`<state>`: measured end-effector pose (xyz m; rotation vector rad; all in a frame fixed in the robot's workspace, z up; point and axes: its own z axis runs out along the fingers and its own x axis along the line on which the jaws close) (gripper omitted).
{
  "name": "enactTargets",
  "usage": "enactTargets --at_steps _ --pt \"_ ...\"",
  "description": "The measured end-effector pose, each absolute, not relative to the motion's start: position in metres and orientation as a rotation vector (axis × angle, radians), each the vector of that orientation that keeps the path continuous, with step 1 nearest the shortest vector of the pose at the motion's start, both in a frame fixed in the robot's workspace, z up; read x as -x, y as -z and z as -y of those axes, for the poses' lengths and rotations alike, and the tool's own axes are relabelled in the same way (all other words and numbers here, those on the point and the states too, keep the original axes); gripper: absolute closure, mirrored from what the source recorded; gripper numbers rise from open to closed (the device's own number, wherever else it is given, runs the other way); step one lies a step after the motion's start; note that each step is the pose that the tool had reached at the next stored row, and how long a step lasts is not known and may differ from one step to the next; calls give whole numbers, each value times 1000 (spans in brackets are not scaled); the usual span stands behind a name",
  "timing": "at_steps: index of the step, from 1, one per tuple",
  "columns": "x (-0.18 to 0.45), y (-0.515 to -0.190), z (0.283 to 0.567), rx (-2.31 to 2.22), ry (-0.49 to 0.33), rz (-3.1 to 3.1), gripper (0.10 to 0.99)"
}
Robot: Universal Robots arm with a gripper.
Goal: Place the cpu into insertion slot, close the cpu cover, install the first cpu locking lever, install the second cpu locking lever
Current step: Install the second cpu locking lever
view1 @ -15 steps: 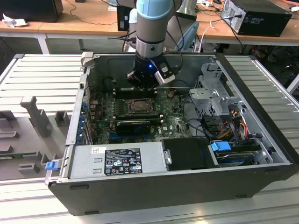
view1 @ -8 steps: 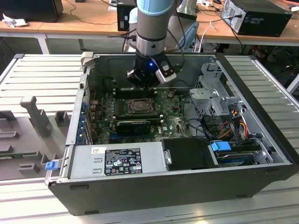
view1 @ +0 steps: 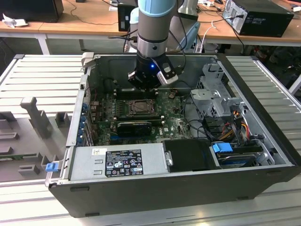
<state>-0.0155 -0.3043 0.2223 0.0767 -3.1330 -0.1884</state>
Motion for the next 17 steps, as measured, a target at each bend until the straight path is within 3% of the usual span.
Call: enactTargets --at_steps 10,17 --pt "15 -225 318 -77 188 3133 980" --pt "15 -267 318 -77 188 3133 980"
